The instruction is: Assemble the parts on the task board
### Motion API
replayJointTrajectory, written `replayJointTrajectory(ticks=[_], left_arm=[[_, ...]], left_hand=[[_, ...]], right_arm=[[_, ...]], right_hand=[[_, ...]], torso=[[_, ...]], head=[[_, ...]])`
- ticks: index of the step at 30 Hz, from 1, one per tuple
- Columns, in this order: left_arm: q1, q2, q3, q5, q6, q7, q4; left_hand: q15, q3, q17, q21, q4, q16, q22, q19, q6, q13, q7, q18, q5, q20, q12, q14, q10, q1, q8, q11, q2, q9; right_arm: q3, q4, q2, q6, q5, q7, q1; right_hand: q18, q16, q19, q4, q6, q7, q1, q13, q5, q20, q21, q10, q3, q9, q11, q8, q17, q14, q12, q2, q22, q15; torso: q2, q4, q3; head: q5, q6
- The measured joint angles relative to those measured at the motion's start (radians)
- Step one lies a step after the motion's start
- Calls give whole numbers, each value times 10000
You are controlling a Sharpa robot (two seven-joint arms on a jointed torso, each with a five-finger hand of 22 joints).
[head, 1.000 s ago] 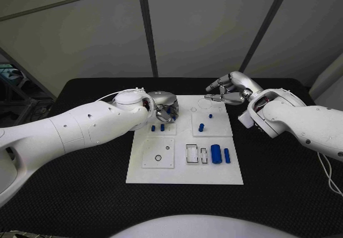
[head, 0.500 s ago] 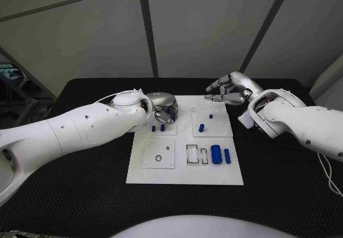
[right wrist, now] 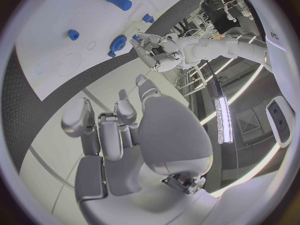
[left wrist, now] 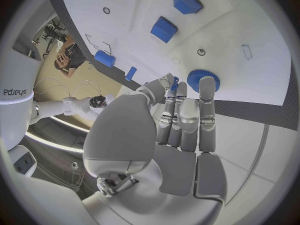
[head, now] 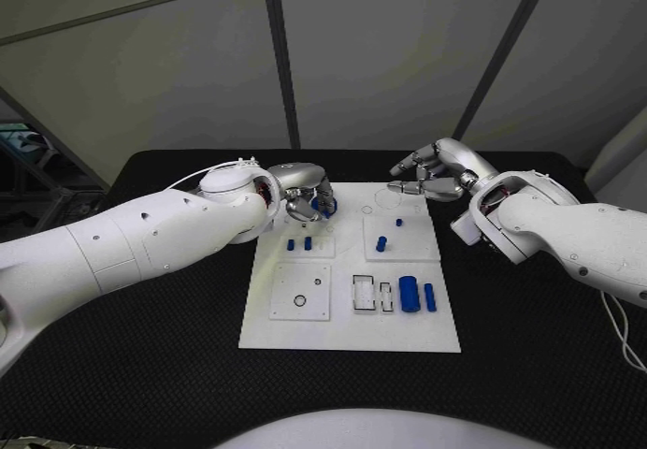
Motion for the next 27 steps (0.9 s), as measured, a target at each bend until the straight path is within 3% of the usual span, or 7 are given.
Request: replayJointTrajectory(ticks=[13,27], left_arm=[[-21,-773,73,218,84,-59,407],[-248,-991,70,322,203,-210,466]], left_hand=[[1,0,-7,56,0,35,59,44,0,-1,0,0,0,-26,-115,69,72,-3,-37,0,3,0],[1,0,-51,55,0,35,55,43,71,-1,0,0,0,-26,-116,69,72,-79,-76,1,-1,3]], right_arm=[[0,-6,-59,0,-3,0,0],[0,-1,-82,-1,-4,-2,0]], right_hand=[[0,0,0,0,0,0,0,0,0,0,0,0,0,0,0,0,7,0,0,0,0,0],[0,0,0,0,0,0,0,1,0,0,0,0,0,1,0,0,6,0,0,0,1,0]], torso=[[-7,-6,5],[-1,-19,1]], head=[[-13,1],[66,21]])
